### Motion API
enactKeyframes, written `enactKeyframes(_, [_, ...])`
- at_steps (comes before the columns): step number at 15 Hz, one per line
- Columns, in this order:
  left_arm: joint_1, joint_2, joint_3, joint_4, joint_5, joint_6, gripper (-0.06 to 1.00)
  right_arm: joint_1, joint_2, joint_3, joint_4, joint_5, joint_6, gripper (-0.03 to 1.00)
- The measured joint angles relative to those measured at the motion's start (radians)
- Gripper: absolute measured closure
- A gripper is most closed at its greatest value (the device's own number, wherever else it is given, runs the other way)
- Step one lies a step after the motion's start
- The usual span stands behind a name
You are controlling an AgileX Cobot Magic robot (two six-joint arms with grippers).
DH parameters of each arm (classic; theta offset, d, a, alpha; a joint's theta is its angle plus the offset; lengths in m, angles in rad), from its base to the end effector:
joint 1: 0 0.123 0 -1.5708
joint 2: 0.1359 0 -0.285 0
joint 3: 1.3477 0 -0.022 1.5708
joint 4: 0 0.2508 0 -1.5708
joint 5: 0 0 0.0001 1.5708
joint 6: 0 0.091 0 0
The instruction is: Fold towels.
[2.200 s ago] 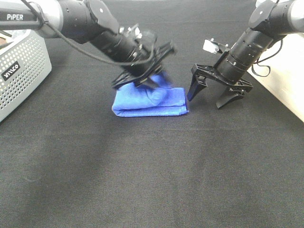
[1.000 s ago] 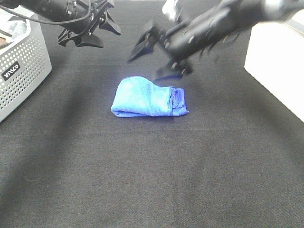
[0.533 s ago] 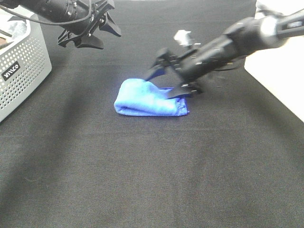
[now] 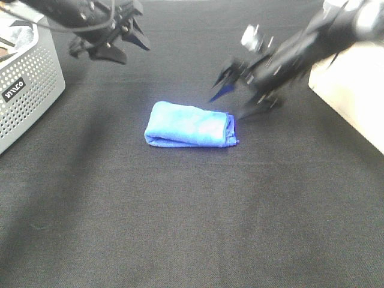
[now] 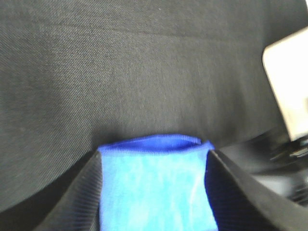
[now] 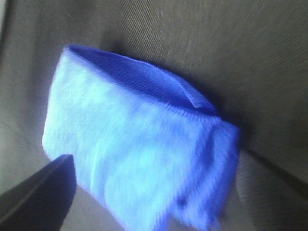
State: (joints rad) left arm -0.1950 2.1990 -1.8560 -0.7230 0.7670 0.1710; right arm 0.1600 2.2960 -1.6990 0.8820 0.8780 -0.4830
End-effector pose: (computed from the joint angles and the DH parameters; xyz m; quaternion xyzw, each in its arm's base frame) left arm 0.4792 -0.1373 0.2242 -0.0119 0.9180 -0.3082 0.2494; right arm 0.4601 0.1291 0.1383 -0.0555 0.9307 0.3341 0.1382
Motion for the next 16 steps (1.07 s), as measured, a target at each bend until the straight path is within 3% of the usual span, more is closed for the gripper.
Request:
enactKeyframes(3, [0.0, -0.047, 0.0, 0.073, 0.083, 0.0, 0.35, 0.0, -0.136, 0.0, -0.167, 0.059, 0.107, 0.12])
enactKeyframes(4, [0.0, -0.071, 0.0, 0.117, 0.155, 0.0, 0.35, 0.0, -0.201, 0.0, -0.22, 0.111, 0.155, 0.12])
enactKeyframes(7, [0.0, -0.137, 0.0, 0.188, 0.283, 0.0, 0.35, 0.001, -0.315, 0.0, -0.285, 0.215, 0.22, 0.12])
enactKeyframes(9, [0.0, -0.191, 0.016, 0.228, 0.311, -0.001, 0.35, 0.001, -0.364, 0.001, -0.314, 0.257, 0.246, 0.12])
enactKeyframes(11, [0.0, -0.299, 0.104, 0.33, 0.316, -0.043, 0.35, 0.001, -0.427, 0.031, -0.373, 0.288, 0.278, 0.12])
enactKeyframes(13, [0.0, -0.479, 0.291, 0.447, 0.318, -0.09, 0.35, 0.001, -0.536, 0.14, -0.443, 0.294, 0.286, 0.12])
enactKeyframes(16, [0.0, -0.731, 0.528, 0.48, 0.318, -0.102, 0.35, 0.001, -0.704, 0.336, -0.493, 0.29, 0.286, 0.12])
